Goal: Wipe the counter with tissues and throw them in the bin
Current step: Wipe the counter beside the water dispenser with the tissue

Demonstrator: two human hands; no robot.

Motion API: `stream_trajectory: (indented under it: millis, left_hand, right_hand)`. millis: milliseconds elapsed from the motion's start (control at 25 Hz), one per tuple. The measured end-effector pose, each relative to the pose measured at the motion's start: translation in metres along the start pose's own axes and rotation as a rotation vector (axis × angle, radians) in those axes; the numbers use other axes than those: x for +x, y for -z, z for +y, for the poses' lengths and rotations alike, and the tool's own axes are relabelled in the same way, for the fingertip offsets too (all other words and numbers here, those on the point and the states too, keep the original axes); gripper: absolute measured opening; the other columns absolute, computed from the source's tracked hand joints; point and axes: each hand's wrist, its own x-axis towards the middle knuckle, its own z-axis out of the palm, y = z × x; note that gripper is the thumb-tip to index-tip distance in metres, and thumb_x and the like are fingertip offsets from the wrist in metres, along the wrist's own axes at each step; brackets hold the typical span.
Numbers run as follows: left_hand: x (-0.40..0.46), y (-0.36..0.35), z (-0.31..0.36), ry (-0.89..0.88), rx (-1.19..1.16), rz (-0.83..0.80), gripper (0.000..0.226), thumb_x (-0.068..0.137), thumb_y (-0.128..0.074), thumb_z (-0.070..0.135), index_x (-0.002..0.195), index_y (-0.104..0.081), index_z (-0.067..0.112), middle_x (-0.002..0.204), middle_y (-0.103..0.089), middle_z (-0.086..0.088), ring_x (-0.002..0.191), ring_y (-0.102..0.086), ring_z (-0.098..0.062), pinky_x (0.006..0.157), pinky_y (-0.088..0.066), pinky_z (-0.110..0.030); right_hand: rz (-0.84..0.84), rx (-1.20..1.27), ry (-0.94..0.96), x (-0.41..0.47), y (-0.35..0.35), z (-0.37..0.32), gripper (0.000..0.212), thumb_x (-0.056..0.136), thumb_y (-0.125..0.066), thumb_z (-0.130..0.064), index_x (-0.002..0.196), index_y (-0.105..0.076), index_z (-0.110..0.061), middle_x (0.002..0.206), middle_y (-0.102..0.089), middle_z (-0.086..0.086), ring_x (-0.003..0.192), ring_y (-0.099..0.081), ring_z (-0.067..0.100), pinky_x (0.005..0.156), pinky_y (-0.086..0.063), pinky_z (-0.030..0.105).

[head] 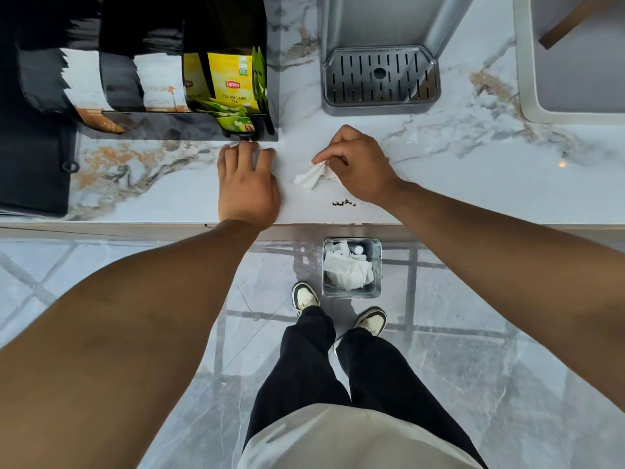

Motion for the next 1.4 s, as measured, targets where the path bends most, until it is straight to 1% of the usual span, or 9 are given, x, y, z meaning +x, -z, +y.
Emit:
stream_trajectory:
  millis: [240, 400, 520, 680, 880, 1000, 1160, 1320, 1400]
  left_hand:
    - [0.001, 0.003, 0.000, 0.007, 0.007, -0.025, 0.041, 0.087, -0.040, 0.018, 0.123, -0.055, 0.006, 0.129, -0.051, -0.023, 0.116, -0.045, -0.047, 0.110, -0.034, -0.058]
    - [-0.001, 0.004, 0.002, 0.004, 0.015, -0.031, 0.040, 0.086, -0.040, 0.018, 0.122, -0.054, 0.006, 0.129, -0.051, -0.023, 0.116, -0.045, -0.047, 0.110, -0.033, -0.059]
    - [0.000, 0.003, 0.001, 0.004, 0.019, -0.024, 0.038, 0.085, -0.041, 0.016, 0.120, -0.054, 0.005, 0.127, -0.051, -0.024, 0.114, -0.045, -0.047, 0.109, -0.035, -0.059]
    - [-0.001, 0.002, 0.002, -0.001, 0.009, 0.000, 0.038, 0.085, -0.040, 0.017, 0.119, -0.054, 0.006, 0.124, -0.052, -0.023, 0.113, -0.045, -0.046, 0.108, -0.036, -0.059]
    - [0.001, -0.002, -0.001, -0.011, 0.000, 0.031, 0.038, 0.085, -0.040, 0.017, 0.118, -0.054, 0.007, 0.121, -0.052, -0.023, 0.110, -0.045, -0.045, 0.105, -0.038, -0.059]
    - [0.000, -0.004, -0.002, -0.022, -0.004, 0.047, 0.038, 0.085, -0.039, 0.017, 0.119, -0.054, 0.007, 0.121, -0.052, -0.022, 0.109, -0.045, -0.044, 0.104, -0.039, -0.059]
    - [0.000, -0.005, -0.003, -0.015, 0.007, 0.039, 0.039, 0.085, -0.039, 0.018, 0.120, -0.053, 0.008, 0.121, -0.051, -0.022, 0.109, -0.043, -0.043, 0.104, -0.039, -0.059]
    - [0.002, -0.004, -0.003, -0.014, 0.009, 0.022, 0.040, 0.085, -0.039, 0.019, 0.121, -0.053, 0.008, 0.123, -0.050, -0.022, 0.110, -0.042, -0.043, 0.105, -0.038, -0.059]
    - [0.000, -0.004, -0.002, -0.015, 0.017, 0.020, 0.040, 0.085, -0.039, 0.019, 0.120, -0.052, 0.008, 0.122, -0.050, -0.022, 0.110, -0.042, -0.043, 0.105, -0.038, -0.059]
  right_hand:
    - [-0.059, 0.037, 0.072, -0.058, 0.003, 0.006, 0.026, 0.090, -0.062, 0.007, 0.099, -0.079, -0.010, 0.091, -0.059, 0.009, 0.076, -0.055, 0.012, 0.070, -0.041, 0.014]
    - [-0.197, 0.070, -0.024, -0.100, 0.016, 0.007, 0.026, 0.088, -0.063, 0.009, 0.098, -0.080, -0.009, 0.089, -0.058, 0.004, 0.069, -0.055, 0.013, 0.065, -0.040, 0.017]
    - [-0.037, 0.158, -0.109, -0.086, 0.031, 0.003, 0.025, 0.087, -0.063, 0.008, 0.098, -0.079, -0.008, 0.090, -0.060, 0.009, 0.073, -0.057, 0.012, 0.067, -0.042, 0.017]
    - [0.154, 0.084, -0.067, -0.023, 0.042, 0.000, 0.027, 0.087, -0.059, 0.006, 0.100, -0.079, -0.008, 0.090, -0.056, 0.007, 0.079, -0.057, 0.016, 0.074, -0.044, 0.022]
    - [0.154, -0.029, -0.056, 0.014, 0.024, 0.006, 0.029, 0.089, -0.055, 0.007, 0.101, -0.078, -0.005, 0.097, -0.060, 0.018, 0.090, -0.061, 0.026, 0.083, -0.048, 0.025]
    - [0.168, -0.034, 0.000, -0.003, 0.013, 0.010, 0.028, 0.090, -0.057, 0.008, 0.104, -0.077, -0.004, 0.093, -0.061, 0.019, 0.084, -0.060, 0.021, 0.079, -0.043, 0.017]
    - [0.081, 0.007, 0.029, -0.044, 0.011, 0.017, 0.028, 0.090, -0.060, 0.008, 0.107, -0.077, -0.007, 0.093, -0.060, 0.014, 0.077, -0.055, 0.011, 0.075, -0.041, 0.016]
    - [-0.168, 0.041, 0.061, -0.086, 0.015, 0.014, 0.027, 0.089, -0.064, 0.007, 0.106, -0.077, -0.009, 0.091, -0.060, 0.007, 0.072, -0.053, -0.004, 0.070, -0.037, 0.004]
    - [-0.198, 0.034, 0.067, -0.093, 0.024, 0.015, 0.027, 0.088, -0.065, 0.007, 0.104, -0.078, -0.010, 0.089, -0.061, 0.004, 0.071, -0.054, -0.006, 0.068, -0.038, 0.004]
